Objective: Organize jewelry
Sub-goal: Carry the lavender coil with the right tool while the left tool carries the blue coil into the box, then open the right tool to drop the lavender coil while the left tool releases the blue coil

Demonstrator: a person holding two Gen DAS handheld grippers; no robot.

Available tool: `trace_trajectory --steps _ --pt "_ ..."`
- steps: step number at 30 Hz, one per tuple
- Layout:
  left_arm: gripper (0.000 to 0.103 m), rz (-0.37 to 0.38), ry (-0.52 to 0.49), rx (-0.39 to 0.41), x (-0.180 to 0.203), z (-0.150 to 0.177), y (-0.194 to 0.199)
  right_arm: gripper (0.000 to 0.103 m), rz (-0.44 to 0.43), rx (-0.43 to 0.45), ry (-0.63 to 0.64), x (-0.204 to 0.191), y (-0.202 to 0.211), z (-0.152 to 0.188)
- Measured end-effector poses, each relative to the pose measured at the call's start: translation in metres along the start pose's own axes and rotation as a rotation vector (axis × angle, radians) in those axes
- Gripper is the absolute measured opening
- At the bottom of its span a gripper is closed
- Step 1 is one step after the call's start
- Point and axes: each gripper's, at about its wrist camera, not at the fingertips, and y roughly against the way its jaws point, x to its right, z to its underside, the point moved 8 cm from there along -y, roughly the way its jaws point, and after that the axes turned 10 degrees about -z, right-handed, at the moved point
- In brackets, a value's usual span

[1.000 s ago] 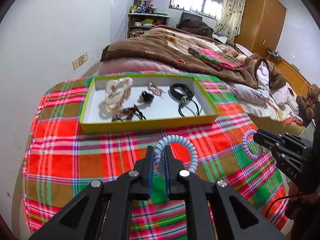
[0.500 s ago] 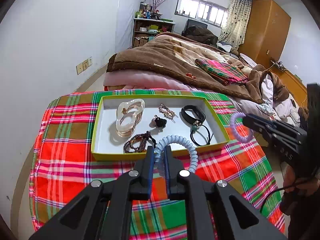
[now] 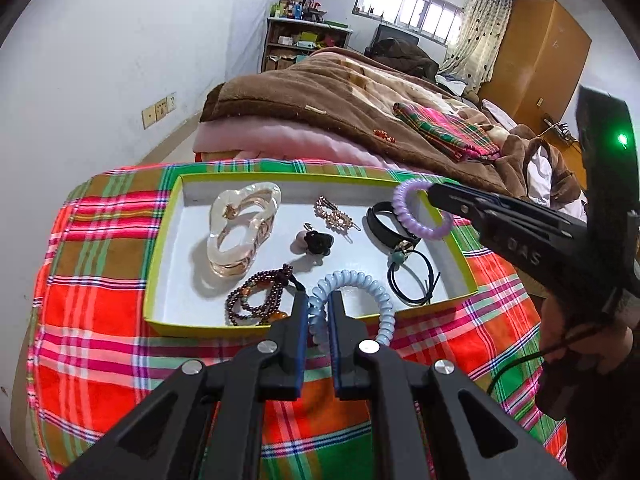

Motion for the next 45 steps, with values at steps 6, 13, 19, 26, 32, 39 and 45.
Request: trace_trajectory --steps 6,13,19,26,32,39,45 --pt "0.010 0.014 -0.006 -0.023 0.007 0.001 -0.015 0.009 0.003 -0.033 0.004 0.004 -0.023 -0.004" --pt "0.010 0.023 0.000 -0.043 0.011 0.002 -0.030 0.009 0.005 -0.067 0.002 0.007 -0.047 -0.003" --pt "0.010 0.028 0.003 -0.045 0.015 0.002 -0.036 0.009 0.011 -0.094 0.024 0.007 -0.063 -0.001" --pt "0.010 0.016 -0.009 -0.045 0.020 -0.001 -0.041 0.009 0.008 -0.114 0.031 0.009 -0.073 0.001" --pt "0.010 0.005 -0.019 -0.043 0.019 -0.003 -0.044 0.010 0.002 -0.122 0.039 0.009 -0.078 0.006" --pt "0.011 0.005 -0.012 -0.049 0.019 -0.003 -0.046 0.010 -0.002 -0.123 0.040 0.010 -0.080 0.007" --pt "0.019 0.006 -0.008 -0.061 0.018 -0.003 -0.049 0.010 -0.008 -0.128 0.039 0.011 -0.081 0.008"
